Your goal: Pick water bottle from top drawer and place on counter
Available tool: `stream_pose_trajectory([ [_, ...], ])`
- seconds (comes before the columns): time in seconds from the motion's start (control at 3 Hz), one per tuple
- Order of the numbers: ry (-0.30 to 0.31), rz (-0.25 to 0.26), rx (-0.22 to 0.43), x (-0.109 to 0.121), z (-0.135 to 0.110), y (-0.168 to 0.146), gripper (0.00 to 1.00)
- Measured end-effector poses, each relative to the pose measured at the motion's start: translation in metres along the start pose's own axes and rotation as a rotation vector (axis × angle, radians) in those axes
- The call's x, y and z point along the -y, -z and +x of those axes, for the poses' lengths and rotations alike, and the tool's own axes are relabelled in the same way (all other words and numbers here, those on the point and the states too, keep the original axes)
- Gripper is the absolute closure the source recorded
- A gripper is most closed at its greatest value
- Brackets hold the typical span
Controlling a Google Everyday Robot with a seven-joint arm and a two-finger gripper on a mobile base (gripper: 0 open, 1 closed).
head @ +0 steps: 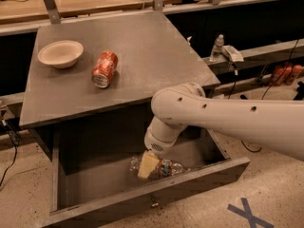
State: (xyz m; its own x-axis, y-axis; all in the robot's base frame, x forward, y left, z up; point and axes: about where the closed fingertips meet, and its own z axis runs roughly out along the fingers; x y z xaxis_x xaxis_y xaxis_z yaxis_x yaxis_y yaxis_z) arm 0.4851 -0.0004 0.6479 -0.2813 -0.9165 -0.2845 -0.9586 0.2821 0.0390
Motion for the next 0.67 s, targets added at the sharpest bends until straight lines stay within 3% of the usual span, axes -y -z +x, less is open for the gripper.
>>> stream_pose_trajectory([
  [0.33, -0.045, -0.06, 0.031, 0.003, 0.008, -0.018, 0.28],
  [0.67, -0.052, -0.091, 0.014, 0.006, 0.014, -0.034, 0.45],
])
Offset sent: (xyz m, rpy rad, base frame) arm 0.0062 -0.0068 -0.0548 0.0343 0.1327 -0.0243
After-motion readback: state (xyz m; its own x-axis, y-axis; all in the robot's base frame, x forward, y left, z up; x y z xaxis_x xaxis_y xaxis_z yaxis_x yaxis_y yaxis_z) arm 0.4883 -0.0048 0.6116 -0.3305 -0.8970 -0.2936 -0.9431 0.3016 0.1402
